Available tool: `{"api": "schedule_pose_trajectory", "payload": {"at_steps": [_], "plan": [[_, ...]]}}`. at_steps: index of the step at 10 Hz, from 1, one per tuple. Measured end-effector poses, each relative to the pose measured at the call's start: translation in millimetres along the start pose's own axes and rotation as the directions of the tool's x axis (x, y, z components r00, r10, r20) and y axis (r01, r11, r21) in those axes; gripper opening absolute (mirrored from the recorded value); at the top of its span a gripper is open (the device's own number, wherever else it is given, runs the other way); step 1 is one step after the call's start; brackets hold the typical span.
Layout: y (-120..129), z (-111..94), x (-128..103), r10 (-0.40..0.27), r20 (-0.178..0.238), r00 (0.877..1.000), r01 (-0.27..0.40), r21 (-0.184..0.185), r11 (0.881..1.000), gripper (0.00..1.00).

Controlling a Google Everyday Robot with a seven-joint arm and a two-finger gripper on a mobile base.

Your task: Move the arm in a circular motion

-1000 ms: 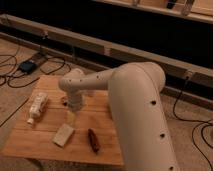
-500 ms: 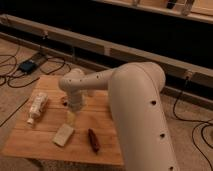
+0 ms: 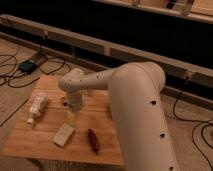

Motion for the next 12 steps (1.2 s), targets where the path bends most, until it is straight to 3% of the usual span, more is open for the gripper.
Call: {"api": "schedule_pose_trajectory", "payload": {"at_steps": [4, 7, 9, 12], "plan": [[1, -5, -3, -0.006, 0.007, 1.0, 0.006, 0.003, 1.0, 0.8], [24, -41, -20, -0.071, 0.075, 0.995, 0.069, 0.031, 0.997, 0.8], [39, -68, -7, -0.09, 0.108, 0.99, 0.085, 0.047, 0.995, 0.8], [23, -87, 40, -0.001, 0.129, 0.992, -0.006, 0.053, 0.999, 0.8]]}}
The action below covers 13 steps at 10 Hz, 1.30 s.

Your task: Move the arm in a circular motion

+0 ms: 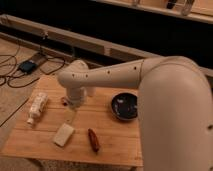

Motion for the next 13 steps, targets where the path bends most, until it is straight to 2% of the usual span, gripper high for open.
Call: {"api": "schedule_pose_trajectory", "payload": {"at_steps": [3, 5, 7, 9, 11, 13], "plan": [[-48, -16, 43, 0.124, 0.008, 0.992, -0.125, 0.033, 0.992, 0.8], [-83, -24, 46, 0.167, 0.02, 0.986, -0.168, 0.064, 0.984, 0.8], [-113, -25, 27, 0.176, 0.01, 0.984, -0.176, 0.106, 0.979, 0.8], [-130, -26, -5, 0.171, -0.004, 0.985, -0.168, 0.137, 0.976, 0.8], [-134, -29, -46, 0.139, -0.016, 0.99, -0.135, 0.162, 0.978, 0.8], [-124, -31, -91, 0.079, -0.021, 0.997, -0.074, 0.178, 0.981, 0.8]]}}
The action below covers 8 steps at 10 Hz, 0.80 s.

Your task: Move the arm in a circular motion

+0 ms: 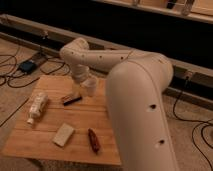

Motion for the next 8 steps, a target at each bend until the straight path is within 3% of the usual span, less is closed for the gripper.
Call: {"api": "schedule_pose_trajectory", "payload": {"at_steps": [2, 4, 5, 6, 8], "plan": [[28, -7, -36, -0.088, 0.017, 0.996, 0.088, 0.007, 0.996, 0.8], [84, -17, -64, -0.221, 0.043, 0.974, 0.222, -0.003, 0.975, 0.8], [113, -22, -70, -0.284, 0.056, 0.957, 0.284, -0.008, 0.959, 0.8], [151, -30, -71, -0.356, 0.079, 0.931, 0.358, -0.009, 0.934, 0.8], [206, -46, -55, -0.457, 0.112, 0.883, 0.46, -0.001, 0.888, 0.8]]}}
